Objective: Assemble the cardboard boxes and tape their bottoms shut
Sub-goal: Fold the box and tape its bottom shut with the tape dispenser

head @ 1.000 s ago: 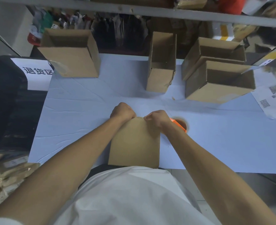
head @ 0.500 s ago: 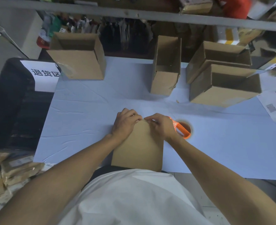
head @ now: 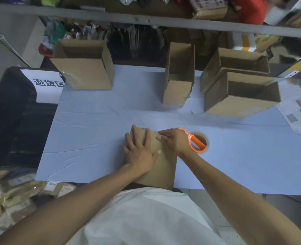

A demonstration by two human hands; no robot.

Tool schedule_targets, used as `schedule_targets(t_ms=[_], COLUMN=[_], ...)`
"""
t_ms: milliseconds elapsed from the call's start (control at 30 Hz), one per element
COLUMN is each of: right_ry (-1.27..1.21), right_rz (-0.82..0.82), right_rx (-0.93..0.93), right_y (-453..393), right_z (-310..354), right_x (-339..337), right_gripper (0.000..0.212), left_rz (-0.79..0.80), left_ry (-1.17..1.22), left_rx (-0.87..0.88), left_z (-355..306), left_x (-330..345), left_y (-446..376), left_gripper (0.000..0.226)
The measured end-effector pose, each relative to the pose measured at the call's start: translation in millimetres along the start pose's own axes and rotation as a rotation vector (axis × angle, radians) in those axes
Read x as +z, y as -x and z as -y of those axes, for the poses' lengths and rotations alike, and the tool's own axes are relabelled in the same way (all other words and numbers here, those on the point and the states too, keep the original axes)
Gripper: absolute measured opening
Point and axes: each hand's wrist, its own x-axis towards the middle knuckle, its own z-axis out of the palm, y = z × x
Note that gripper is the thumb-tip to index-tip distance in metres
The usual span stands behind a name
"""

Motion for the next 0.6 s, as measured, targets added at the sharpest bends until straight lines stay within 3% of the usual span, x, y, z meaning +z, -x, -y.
schedule_targets(t_ms=[100,167,233,400,600], right_ry=[0.022,0.025,0.061,0.137,0.017], right_rz=[-0.105,-0.177,-0.251,-0.29,-0.217], right_rx=[0.087,0.112,0.106,0.154,0.229], right_y=[6.3,15.0,20.1,17.9,33.1], right_z=[-5.3,-12.9,-17.0,-11.6,-2.4], right_x=[2.1,7.0,10.4,10.6,34.1], right_gripper=[0.016,0.016,0.017,0.024,0.031], left_rz=[-0.08,-0.041,-0.036,-0.115,-0.118], left_ry=[-0.111,-0.162,-0.215,-0.134,-0.106], left_rx=[0.256,0.472,0.565,0.357,0.486], left_z=[12.2,19.9,21.5,7.4,22.3], left_x=[-13.5,-26.0,-34.9,-16.5,-26.5], left_y=[-24.0,-44.5,-58.8,-41.4,-48.9], left_gripper=[0.091,0.095,0.095,0.075,0.065])
